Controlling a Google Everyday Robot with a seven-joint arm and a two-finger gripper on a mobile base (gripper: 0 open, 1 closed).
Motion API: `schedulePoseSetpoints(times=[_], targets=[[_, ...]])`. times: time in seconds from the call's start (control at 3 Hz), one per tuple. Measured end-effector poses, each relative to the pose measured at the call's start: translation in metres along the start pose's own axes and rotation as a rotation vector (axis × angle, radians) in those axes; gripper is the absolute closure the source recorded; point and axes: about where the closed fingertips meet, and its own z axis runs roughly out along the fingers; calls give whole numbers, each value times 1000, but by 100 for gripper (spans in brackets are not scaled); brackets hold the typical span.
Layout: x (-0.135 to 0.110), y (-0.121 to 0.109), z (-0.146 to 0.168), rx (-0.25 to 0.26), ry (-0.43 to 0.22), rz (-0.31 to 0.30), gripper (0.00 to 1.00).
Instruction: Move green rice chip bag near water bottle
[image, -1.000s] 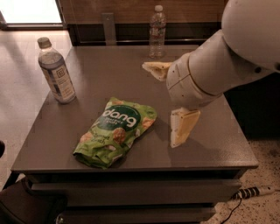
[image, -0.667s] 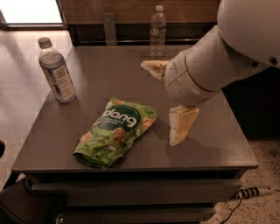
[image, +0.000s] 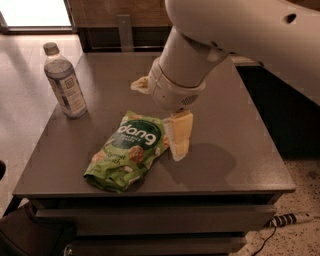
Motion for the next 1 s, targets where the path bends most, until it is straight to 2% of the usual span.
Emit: schedulePoseSetpoints(times=[0.33, 0.67, 1.0], targets=[[-29, 2, 38, -110, -31, -47, 0], [-59, 4, 60, -134, -44, -77, 0], [-80, 12, 92, -150, -92, -92, 12]])
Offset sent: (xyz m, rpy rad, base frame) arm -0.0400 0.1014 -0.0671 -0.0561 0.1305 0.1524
